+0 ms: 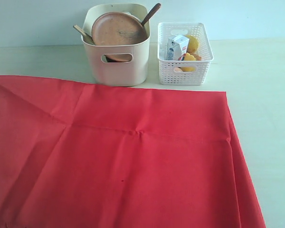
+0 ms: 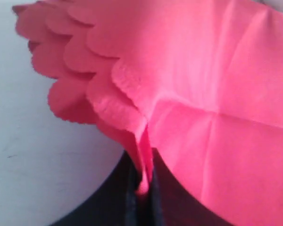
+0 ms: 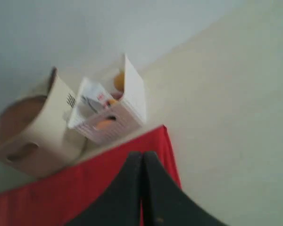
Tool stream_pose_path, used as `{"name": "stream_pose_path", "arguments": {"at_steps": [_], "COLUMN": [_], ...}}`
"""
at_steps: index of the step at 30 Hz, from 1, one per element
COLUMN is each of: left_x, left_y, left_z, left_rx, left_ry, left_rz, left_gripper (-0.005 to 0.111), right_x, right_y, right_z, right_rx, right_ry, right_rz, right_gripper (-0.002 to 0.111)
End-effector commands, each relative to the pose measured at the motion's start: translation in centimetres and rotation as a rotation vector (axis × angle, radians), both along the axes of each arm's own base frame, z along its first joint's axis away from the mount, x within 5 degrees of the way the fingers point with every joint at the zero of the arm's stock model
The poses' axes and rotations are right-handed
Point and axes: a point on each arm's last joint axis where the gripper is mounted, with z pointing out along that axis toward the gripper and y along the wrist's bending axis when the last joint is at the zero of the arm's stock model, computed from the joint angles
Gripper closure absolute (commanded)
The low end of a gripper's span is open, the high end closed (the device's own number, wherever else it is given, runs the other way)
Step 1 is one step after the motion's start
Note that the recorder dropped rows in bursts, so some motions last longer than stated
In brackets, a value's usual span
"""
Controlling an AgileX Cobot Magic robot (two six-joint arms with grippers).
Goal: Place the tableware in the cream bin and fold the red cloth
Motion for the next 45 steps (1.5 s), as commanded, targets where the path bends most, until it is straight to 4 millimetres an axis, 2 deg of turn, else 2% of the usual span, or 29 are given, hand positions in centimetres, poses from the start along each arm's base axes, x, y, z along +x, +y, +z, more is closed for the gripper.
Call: {"name": "stream_pose_path", "arguments": {"at_steps": [1,8,9,10,11,12,15,19,26,28,32,36,38,39,42,45], "left_x": [-0.1,-0.6,-1.0,-1.3,-1.7,-1.7,-2.3,-2.6,-4.3,-4.0,-3.4,-2.9,-2.7,-2.8,-3.1,-3.3], "left_y": [-3.9,-11.3,-13.5,-14.5,-16.5,-17.2,-21.6,-26.5,-35.2,-37.1,-39.5,-40.6,-41.0,-41.2,-42.0,-42.6], "left_z": [2.1,4.2,4.8,5.0,5.4,5.5,5.1,4.1,3.1,2.9,3.1,3.1,2.5,2.2,1.2,1.2], "left_rx": [-0.026,-0.057,-0.073,-0.081,-0.091,-0.096,-0.114,-0.136,-0.177,-0.194,-0.213,-0.229,-0.218,-0.216,-0.214,-0.234], "left_ry": [-0.041,-0.072,-0.086,-0.095,-0.112,-0.117,-0.102,-0.058,-0.024,-0.005,0.03,0.022,0.022,0.03,0.02,-0.014], "left_rz": [-0.088,-0.247,-0.286,-0.304,-0.333,-0.339,-0.428,-0.495,-0.617,-0.613,-0.624,-0.618,-0.635,-0.642,-0.661,-0.709], "left_gripper": [0.107,0.107,0.107,0.107,0.107,0.107,0.107,0.107,0.107,0.107,0.107,0.106,0.1,0.093,0.062,0.027], "right_x": [2.4,4.8,5.3,5.6,6.0,6.2,7.0,7.5,7.6,7.6,7.6,7.6,7.6,7.6,7.6,7.6], "right_y": [0.7,2.4,2.8,2.9,3.1,3.2,3.4,3.7,3.6,3.6,3.6,3.6,3.5,3.5,3.5,3.5], "right_z": [-0.7,-3.0,-3.9,-4.2,-5.1,-5.5,-7.4,-8.7,-9.3,-9.3,-9.3,-9.3,-9.4,-9.3,-9.3,-9.3], "right_rx": [-0.073,-0.075,-0.072,-0.078,-0.073,-0.071,-0.054,-0.056,-0.061,-0.063,-0.065,-0.065,-0.066,-0.064,-0.064,-0.062], "right_ry": [0.233,0.421,0.459,0.471,0.513,0.531,0.611,0.638,0.672,0.672,0.672,0.672,0.672,0.671,0.671,0.671], "right_rz": [0.105,0.331,0.396,0.418,0.446,0.453,0.495,0.547,0.546,0.543,0.54,0.54,0.536,0.534,0.534,0.533], "right_gripper": [0.108,0.108,0.108,0.108,0.108,0.108,0.108,0.108,0.108,0.108,0.108,0.108,0.108,0.108,0.108,0.108]}}
